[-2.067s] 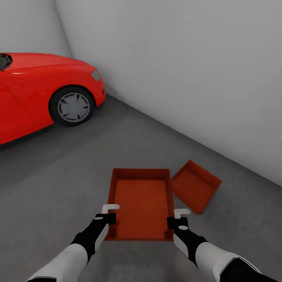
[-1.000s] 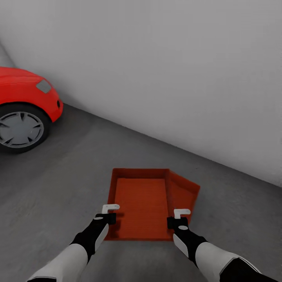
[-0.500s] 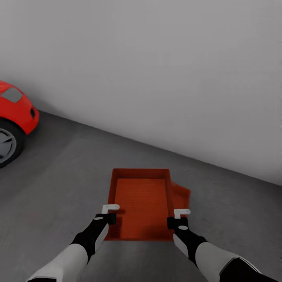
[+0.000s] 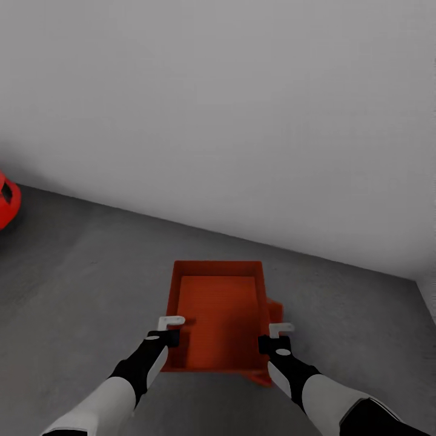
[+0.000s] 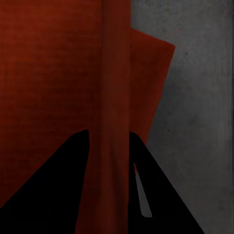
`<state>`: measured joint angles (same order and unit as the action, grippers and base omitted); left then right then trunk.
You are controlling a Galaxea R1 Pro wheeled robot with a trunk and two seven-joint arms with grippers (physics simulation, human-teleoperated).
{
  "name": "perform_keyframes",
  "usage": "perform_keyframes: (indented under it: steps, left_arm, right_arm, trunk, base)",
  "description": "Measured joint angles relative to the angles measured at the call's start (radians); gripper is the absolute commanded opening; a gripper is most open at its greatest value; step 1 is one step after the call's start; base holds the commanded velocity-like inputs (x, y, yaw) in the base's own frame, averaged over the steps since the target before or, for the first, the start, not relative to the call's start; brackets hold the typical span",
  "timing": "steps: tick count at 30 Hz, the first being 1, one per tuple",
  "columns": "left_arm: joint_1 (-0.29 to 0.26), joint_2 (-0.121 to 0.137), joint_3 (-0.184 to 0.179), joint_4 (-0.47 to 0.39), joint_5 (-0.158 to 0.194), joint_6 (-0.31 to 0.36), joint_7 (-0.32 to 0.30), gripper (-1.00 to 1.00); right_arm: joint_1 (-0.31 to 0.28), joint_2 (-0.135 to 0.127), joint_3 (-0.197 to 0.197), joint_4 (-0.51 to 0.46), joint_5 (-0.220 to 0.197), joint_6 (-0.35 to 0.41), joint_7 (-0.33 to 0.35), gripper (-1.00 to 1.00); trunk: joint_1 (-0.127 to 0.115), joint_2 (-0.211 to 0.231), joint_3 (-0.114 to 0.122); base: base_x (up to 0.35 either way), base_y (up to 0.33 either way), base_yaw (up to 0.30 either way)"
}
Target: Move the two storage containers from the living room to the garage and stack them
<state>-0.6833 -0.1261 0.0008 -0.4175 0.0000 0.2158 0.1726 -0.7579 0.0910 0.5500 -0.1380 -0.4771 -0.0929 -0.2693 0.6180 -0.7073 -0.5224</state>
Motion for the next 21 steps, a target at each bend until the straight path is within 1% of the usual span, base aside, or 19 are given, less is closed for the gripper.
perform_keyframes:
  steps: [7, 13, 16, 19, 21]
  left_arm:
    - [0.0, -0.001, 0.0, -0.002, 0.0, 0.0, 0.001, -1.0]
    - [0.0, -0.001, -0.001, 0.0, 0.002, -0.003, 0.003, -1.0]
    - [0.0, 0.0, -0.005, -0.003, 0.006, -0.006, 0.003, -1.0]
    - [0.0, -0.002, 0.001, 0.007, 0.003, -0.006, 0.003, -1.0]
    - [0.0, -0.001, -0.002, 0.003, 0.004, -0.006, 0.003, -1.0]
  right_arm:
    - [0.0, -0.001, 0.001, -0.003, 0.0, 0.0, 0.0, -1.0]
    - [0.0, -0.003, 0.003, -0.004, -0.001, 0.001, 0.0, -1.0]
    - [0.0, -0.003, 0.0, -0.008, 0.003, -0.001, -0.001, -1.0]
    - [0.0, -0.003, 0.006, 0.0, -0.002, 0.002, 0.001, -1.0]
    - [0.0, -0.003, 0.004, -0.003, 0.0, 0.001, 0.001, -1.0]
  trunk:
    - [0.0, 0.0, 0.0]
    - [0.0, 0.0, 0.0]
    - [0.0, 0.0, 0.0]
    - [0.001, 0.0, 0.0]
    - [0.001, 0.0, 0.0]
  base:
    - [0.321, 0.0, -0.206]
    - [0.319, 0.0, -0.049]
    - [0.104, 0.0, -0.004]
    - [0.025, 0.0, -0.003]
    - [0.006, 0.0, -0.06]
